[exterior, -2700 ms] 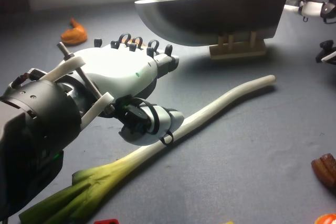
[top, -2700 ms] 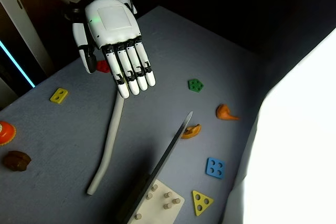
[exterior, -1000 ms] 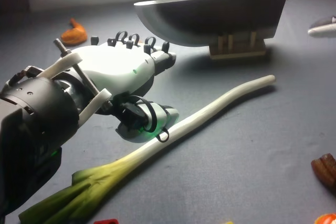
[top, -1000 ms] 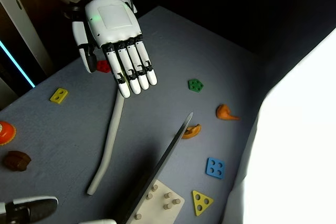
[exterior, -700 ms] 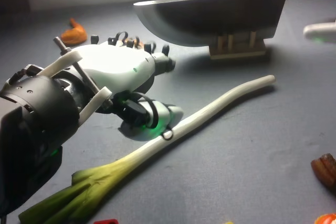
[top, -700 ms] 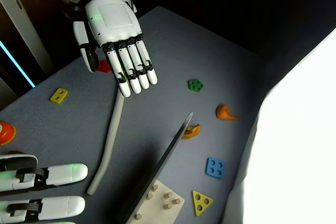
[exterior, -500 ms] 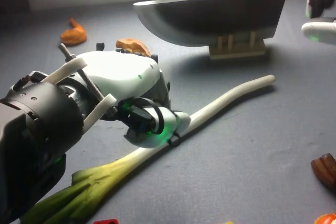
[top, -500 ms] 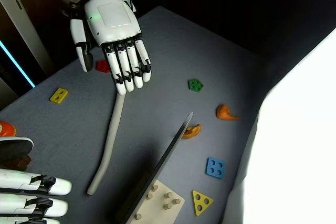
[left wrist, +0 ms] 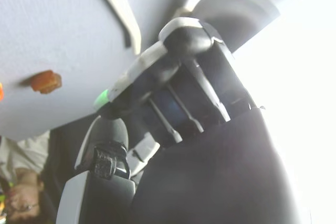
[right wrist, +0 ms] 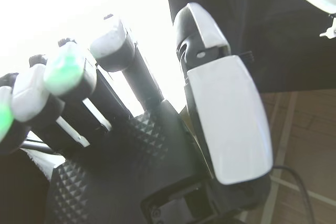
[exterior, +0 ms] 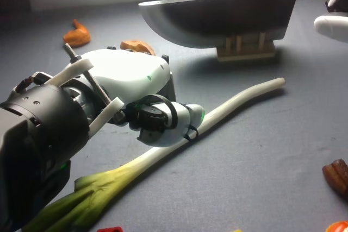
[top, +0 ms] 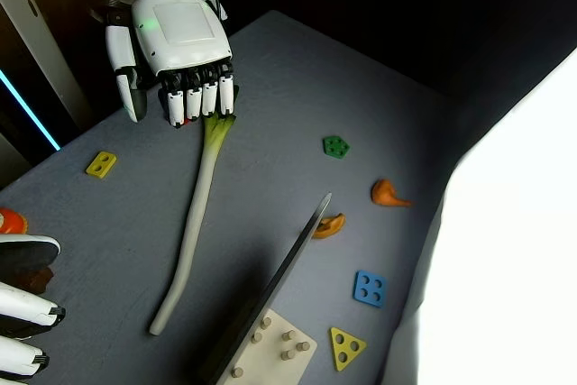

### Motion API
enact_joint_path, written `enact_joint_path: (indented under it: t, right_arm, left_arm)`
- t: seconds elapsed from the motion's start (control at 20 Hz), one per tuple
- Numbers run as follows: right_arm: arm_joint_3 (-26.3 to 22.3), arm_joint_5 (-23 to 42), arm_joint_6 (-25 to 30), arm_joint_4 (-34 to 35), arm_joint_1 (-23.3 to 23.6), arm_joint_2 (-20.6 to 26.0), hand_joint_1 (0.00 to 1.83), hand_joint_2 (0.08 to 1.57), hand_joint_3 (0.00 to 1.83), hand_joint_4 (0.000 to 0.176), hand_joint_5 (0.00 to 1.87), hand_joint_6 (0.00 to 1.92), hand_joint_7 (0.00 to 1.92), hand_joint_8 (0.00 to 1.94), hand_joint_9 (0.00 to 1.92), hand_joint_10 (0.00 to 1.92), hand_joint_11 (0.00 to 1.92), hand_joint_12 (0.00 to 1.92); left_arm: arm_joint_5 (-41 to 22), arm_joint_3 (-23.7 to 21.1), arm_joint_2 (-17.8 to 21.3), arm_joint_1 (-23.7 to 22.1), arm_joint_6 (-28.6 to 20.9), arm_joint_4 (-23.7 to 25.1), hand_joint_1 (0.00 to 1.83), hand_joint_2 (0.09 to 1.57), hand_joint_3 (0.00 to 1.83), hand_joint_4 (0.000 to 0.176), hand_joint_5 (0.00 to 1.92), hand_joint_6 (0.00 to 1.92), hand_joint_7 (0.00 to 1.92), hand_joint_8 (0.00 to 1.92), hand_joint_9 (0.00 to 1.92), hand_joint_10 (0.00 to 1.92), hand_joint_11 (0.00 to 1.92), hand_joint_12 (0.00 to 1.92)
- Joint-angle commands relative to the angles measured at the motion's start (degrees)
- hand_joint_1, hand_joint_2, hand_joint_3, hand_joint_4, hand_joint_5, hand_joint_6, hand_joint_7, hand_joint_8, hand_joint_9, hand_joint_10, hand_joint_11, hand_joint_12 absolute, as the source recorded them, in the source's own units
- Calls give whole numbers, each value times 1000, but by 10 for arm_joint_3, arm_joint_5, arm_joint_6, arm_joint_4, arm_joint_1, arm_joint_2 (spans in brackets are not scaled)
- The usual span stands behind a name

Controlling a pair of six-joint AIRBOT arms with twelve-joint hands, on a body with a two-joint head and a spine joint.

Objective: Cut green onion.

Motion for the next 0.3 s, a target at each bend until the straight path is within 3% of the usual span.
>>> enact_joint_path:
  t: [0.0, 0.15, 0.25]
  right_arm:
    - [-1, 66, -3, 18, 2, 5, 70, 1288, 0, 176, 1243, 1830, 1345, 1871, 1359, 1921, 1380, 1921]
    - [-1, 66, -5, 18, 1, 5, 79, 1297, 1, 176, 1221, 1890, 1307, 1865, 1299, 1921, 1331, 1921]
    - [-1, 67, -6, 18, 1, 5, 136, 1292, 0, 176, 1222, 1915, 1312, 1902, 1324, 1921, 1371, 1921]
  left_arm:
    - [3, 0, 0, -5, -1, 35, 130, 1456, 3, 0, 1074, 1815, 1199, 1834, 1175, 1921, 1002, 1921]
    - [6, 2, 1, -5, -1, 34, 6, 1485, 9, 0, 1082, 1810, 1187, 1760, 1159, 1921, 1011, 1921]
    - [7, 3, 1, -5, -1, 33, 30, 1491, 4, 0, 1068, 1843, 1191, 1774, 1171, 1921, 1012, 1921]
